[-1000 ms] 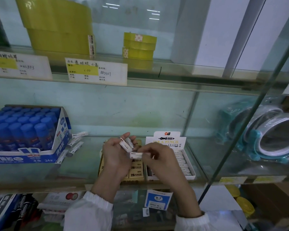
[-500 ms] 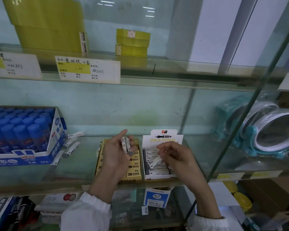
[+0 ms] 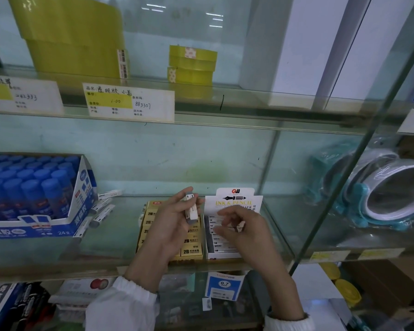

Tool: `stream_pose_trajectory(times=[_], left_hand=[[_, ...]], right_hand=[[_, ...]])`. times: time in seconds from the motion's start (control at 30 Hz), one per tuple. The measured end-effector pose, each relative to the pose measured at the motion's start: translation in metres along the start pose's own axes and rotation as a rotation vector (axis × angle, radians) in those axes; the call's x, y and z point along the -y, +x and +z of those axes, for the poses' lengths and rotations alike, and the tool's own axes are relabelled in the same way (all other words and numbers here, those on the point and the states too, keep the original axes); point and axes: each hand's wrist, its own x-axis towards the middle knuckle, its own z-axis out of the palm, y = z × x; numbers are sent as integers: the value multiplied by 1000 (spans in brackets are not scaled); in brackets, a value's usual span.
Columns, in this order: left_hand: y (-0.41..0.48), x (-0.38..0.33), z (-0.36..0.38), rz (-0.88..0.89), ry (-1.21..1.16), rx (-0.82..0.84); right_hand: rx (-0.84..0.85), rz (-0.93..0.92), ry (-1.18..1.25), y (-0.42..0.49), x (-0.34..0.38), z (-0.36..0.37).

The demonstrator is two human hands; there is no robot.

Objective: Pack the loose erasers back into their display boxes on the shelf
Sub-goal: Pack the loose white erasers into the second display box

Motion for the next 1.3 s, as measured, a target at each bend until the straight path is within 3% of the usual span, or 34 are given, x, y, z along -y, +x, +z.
stream_pose_trajectory(times=[0.17,0.3,0.63,0.97,1.23,1.3], left_hand=[[-4,2,4,-1,182,44],[-2,5,3,33,237,31],[1,6,-1,2,85,33],[5,5,-5,-17,17,-64],[7,5,-4,-34,-120,-112],[5,4,-3,-30,-143,-94]], right_hand=[[-83,-198,-88,-1,24,23],[-183,-55,-57,3,31,33],[-366,148,145,4,13,6],[38,136,-152,1,-1,-8],[21,32,-288,2,7,-6],[-71,21,-291,4,5,-1]])
